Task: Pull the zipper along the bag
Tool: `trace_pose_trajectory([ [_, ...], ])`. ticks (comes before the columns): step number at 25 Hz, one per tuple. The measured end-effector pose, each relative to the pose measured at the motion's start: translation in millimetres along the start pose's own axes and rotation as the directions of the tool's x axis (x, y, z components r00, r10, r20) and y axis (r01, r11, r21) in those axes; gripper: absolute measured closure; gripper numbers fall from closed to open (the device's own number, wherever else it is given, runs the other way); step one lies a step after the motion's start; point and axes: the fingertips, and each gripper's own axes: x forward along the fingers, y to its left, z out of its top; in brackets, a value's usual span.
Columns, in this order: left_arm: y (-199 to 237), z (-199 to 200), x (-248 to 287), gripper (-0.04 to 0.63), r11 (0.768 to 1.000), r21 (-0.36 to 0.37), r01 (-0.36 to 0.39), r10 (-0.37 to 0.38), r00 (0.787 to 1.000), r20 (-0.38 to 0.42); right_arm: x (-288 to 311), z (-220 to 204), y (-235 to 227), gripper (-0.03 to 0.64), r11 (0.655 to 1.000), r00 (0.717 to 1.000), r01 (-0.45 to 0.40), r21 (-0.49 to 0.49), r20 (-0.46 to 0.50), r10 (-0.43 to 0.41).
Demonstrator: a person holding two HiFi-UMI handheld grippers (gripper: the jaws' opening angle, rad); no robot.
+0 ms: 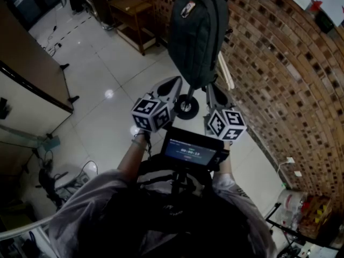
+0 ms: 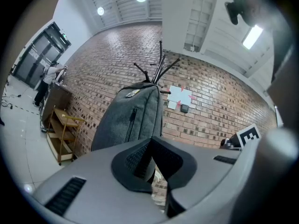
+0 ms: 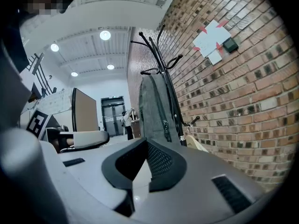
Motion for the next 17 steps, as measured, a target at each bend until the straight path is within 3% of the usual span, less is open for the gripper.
trace_pose_trajectory([
  [17,6.5,-1.0,-4.9,0.588,1.000,-0.006,-0.022,0.022,1.000,0.017,6.0,9.9,5.5,0.607,1.000,1.000,-0.008,-0.027,-0.001,0.008],
])
